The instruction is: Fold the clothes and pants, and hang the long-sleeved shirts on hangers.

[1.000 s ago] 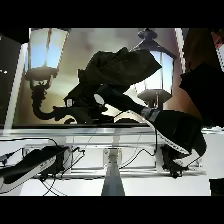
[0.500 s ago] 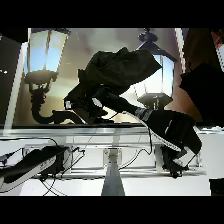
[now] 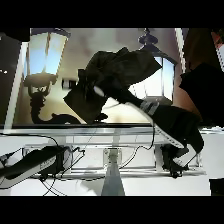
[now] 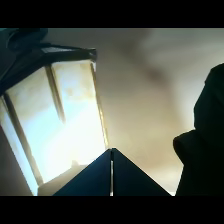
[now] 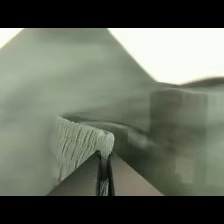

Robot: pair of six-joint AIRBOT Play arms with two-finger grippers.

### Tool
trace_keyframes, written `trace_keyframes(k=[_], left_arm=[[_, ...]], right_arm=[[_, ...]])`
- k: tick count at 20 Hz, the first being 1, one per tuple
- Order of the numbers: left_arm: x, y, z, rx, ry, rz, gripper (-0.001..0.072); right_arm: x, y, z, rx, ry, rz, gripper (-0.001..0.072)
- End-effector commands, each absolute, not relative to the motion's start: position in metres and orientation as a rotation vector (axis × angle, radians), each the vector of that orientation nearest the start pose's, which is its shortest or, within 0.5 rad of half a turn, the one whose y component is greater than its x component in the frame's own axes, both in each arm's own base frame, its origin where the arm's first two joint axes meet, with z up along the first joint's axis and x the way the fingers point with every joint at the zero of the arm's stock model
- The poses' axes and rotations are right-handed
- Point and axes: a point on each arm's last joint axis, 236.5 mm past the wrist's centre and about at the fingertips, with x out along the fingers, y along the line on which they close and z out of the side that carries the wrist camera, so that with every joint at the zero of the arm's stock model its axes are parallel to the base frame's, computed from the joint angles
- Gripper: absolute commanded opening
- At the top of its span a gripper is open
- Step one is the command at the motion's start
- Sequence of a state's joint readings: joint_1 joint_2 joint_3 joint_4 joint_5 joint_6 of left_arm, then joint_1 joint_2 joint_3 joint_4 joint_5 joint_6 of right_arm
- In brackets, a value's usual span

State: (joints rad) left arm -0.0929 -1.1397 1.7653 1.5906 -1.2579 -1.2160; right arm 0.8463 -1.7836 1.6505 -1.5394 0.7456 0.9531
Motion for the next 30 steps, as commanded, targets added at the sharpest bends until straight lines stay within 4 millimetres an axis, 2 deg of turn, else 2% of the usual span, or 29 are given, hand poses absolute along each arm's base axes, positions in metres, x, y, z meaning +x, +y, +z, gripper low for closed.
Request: trace_keyframes(k=[1,2,4,6,7,8,10,11,13,14,15,16,20,25,27,30], left_arm=[[0.412,0.006,0.3,0.327,0.627,-0.104,0.0018],[0.41,0.019,0.297,0.298,0.635,-0.085,0.0018],[0.403,0.044,0.274,0.197,0.682,-0.067,0.0018],[0.393,0.047,0.231,0.035,0.747,-0.127,0.0018],[0.386,0.037,0.207,-0.054,0.775,-0.188,0.0018],[0.379,0.023,0.179,-0.162,0.805,-0.258,0.0018],[0.359,-0.01,0.12,-0.357,0.891,-0.374,0.0019],[0.345,-0.026,0.086,-0.455,0.958,-0.407,0.0018],[0.311,-0.054,0.029,-0.625,1.09,-0.444,0.0031],[0.294,-0.065,0.007,-0.685,1.143,-0.454,0.0111],[0.279,-0.074,-0.01,-0.736,1.19,-0.457,0.0388],[0.263,-0.081,-0.026,-0.774,1.237,-0.454,0.063],[0.218,-0.103,-0.063,-0.844,1.369,-0.454,0.0637],[0.184,-0.13,-0.088,-0.81,1.482,-0.495,0.0637],[0.177,-0.14,-0.095,-0.762,1.513,-0.52,0.0637],[0.181,-0.147,-0.108,-0.678,1.504,-0.51,0.0638]], right_arm=[[0.469,0.388,0.098,-0.61,0.526,0.781,0.0033],[0.489,0.361,0.13,-0.54,0.497,0.711,0.0033],[0.518,0.286,0.199,-0.401,0.439,0.553,0.0033],[0.521,0.207,0.242,-0.322,0.443,0.417,0.0033],[0.516,0.17,0.255,-0.297,0.466,0.362,0.0032],[0.51,0.144,0.263,-0.255,0.487,0.324,0.0033],[0.501,0.105,0.269,-0.218,0.525,0.264,0.0033],[0.499,0.094,0.267,-0.213,0.542,0.244,0.0033],[0.499,0.081,0.26,-0.207,0.574,0.222,0.0033],[0.499,0.08,0.258,-0.21,0.578,0.22,0.0033],[0.499,0.08,0.257,-0.209,0.579,0.222,0.0032],[0.5,0.082,0.257,-0.21,0.578,0.225,0.0033],[0.502,0.083,0.255,-0.209,0.578,0.225,0.0032],[0.505,0.083,0.251,-0.21,0.586,0.226,0.0033],[0.506,0.083,0.248,-0.21,0.59,0.226,0.0033],[0.506,0.083,0.248,-0.21,0.59,0.226,0.0033]])
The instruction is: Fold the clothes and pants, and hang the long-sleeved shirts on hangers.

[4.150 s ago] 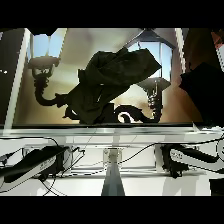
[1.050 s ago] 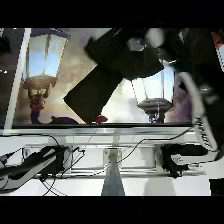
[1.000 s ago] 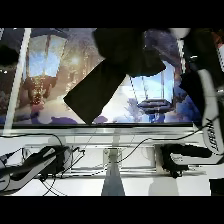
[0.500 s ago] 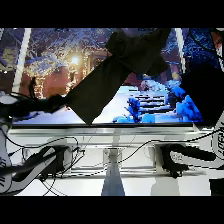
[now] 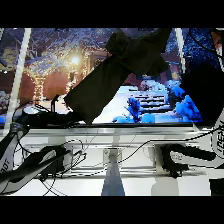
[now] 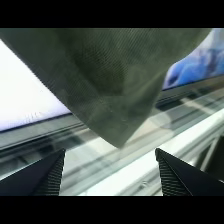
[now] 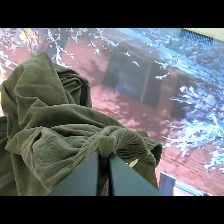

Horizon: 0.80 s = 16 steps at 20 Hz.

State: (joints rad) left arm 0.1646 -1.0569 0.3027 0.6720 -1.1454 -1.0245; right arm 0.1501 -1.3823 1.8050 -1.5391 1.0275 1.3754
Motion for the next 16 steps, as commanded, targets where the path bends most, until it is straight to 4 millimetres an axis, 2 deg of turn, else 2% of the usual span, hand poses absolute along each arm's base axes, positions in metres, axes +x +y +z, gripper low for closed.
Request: trace_keyframes(k=[1,5,7,8,10,11,12,13,15,16], left_arm=[[0.183,-0.15,-0.111,-0.671,1.498,-0.502,0.0637],[0.199,-0.157,-0.124,-0.747,1.484,-0.41,0.0637],[0.2,-0.166,-0.127,-0.801,1.495,-0.403,0.0629],[0.199,-0.172,-0.128,-0.811,1.501,-0.418,0.051],[0.198,-0.179,-0.13,-0.815,1.503,-0.448,0.0185],[0.201,-0.181,-0.13,-0.833,1.495,-0.446,0.0128],[0.207,-0.182,-0.127,-0.849,1.483,-0.445,0.0115],[0.216,-0.182,-0.122,-0.848,1.461,-0.451,0.0015],[0.252,-0.18,-0.103,-0.832,1.373,-0.473,0.0019],[0.281,-0.175,-0.085,-0.824,1.299,-0.482,0.0018]], right_arm=[[0.506,0.083,0.248,-0.21,0.591,0.226,0.0033],[0.506,0.083,0.248,-0.21,0.59,0.226,0.0033],[0.506,0.083,0.248,-0.21,0.59,0.226,0.0033],[0.506,0.083,0.248,-0.21,0.59,0.226,0.0033],[0.506,0.083,0.248,-0.21,0.59,0.226,0.0033],[0.506,0.083,0.248,-0.21,0.59,0.226,0.0033],[0.506,0.083,0.248,-0.21,0.589,0.226,0.0033],[0.506,0.083,0.249,-0.212,0.588,0.224,0.0033],[0.511,0.077,0.255,-0.231,0.558,0.202,0.0033],[0.516,0.074,0.262,-0.243,0.522,0.186,0.0033]])
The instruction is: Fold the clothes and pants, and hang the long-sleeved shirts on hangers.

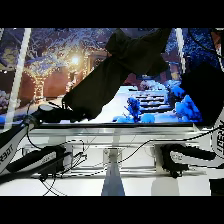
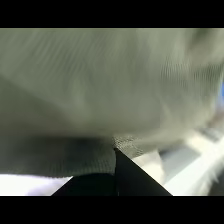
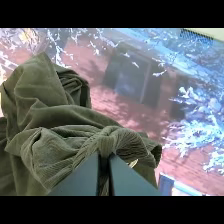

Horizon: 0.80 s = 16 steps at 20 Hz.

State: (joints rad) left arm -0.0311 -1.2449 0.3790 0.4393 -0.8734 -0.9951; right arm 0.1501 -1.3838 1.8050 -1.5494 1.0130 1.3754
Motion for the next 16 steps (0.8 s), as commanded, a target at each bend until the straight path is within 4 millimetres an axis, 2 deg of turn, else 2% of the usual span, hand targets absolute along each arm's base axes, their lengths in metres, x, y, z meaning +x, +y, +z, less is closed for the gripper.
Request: trace_keyframes(k=[1,3,5,6,8,10,11,13,14,16], left_arm=[[0.312,-0.166,-0.064,-0.816,1.216,-0.487,0.0018],[0.382,-0.132,-0.005,-0.817,1.015,-0.457,0.0017],[0.446,-0.073,0.075,-0.854,0.786,-0.372,0.0017],[0.471,-0.037,0.124,-0.841,0.656,-0.334,0.0017],[0.493,0.03,0.216,-0.784,0.426,-0.265,0.0017],[0.488,0.092,0.279,-0.678,0.275,-0.17,0.0017],[0.481,0.122,0.299,-0.64,0.224,-0.114,0.0017],[0.465,0.167,0.315,-0.627,0.166,-0.027,0.0017],[0.457,0.183,0.311,-0.623,0.173,0.006,0.0018],[0.444,0.198,0.28,-0.581,0.287,0.041,0.0018]], right_arm=[[0.521,0.072,0.27,-0.25,0.482,0.172,0.0032],[0.532,0.066,0.291,-0.28,0.387,0.14,0.0033],[0.539,0.05,0.312,-0.251,0.311,0.085,0.0033],[0.541,0.037,0.321,-0.217,0.288,0.053,0.0032],[0.54,-0.001,0.334,-0.202,0.27,-0.019,0.0033],[0.526,-0.045,0.334,-0.202,0.315,-0.098,0.0033],[0.515,-0.065,0.329,-0.187,0.36,-0.134,0.0033],[0.488,-0.09,0.315,-0.144,0.468,-0.178,0.0032],[0.474,-0.098,0.303,-0.127,0.538,-0.191,0.0032],[0.453,-0.096,0.278,-0.049,0.637,-0.186,0.0032]])
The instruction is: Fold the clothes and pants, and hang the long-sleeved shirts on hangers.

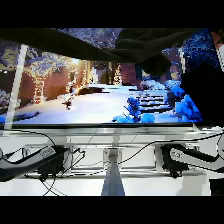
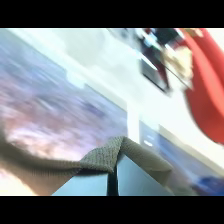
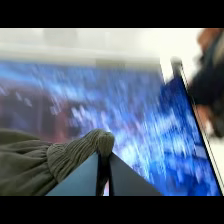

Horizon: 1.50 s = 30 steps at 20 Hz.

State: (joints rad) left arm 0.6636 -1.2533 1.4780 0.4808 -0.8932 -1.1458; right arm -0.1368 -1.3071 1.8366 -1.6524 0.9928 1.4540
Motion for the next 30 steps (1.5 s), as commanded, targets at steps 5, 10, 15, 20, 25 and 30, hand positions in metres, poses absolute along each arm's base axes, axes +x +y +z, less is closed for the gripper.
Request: trace_keyframes(k=[5,10,15,20,25,30], left_arm=[[0.389,0.233,0.134,-0.354,0.835,0.195,0.0018],[0.297,0.236,0.016,-0.329,1.266,0.255,0.0018],[0.261,0.24,-0.012,-0.291,1.401,0.272,0.0019],[0.227,0.273,-0.012,-0.133,1.523,0.375,0.0018],[0.26,0.295,0.007,-0.003,1.409,0.425,0.0018],[0.35,0.298,0.085,0.204,1.125,0.426,0.0018]], right_arm=[[0.365,-0.065,0.163,0.005,0.994,-0.105,0.0032],[0.222,-0.04,0.058,0.024,1.34,-0.068,0.0032],[0.141,-0.027,0.009,0.014,1.504,-0.032,0.0033],[0.12,-0.03,-0.006,-0.014,1.595,-0.029,0.0033],[0.118,-0.029,-0.006,-0.01,1.606,-0.025,0.0033],[0.118,-0.028,-0.006,-0.006,1.606,-0.022,0.0034]])
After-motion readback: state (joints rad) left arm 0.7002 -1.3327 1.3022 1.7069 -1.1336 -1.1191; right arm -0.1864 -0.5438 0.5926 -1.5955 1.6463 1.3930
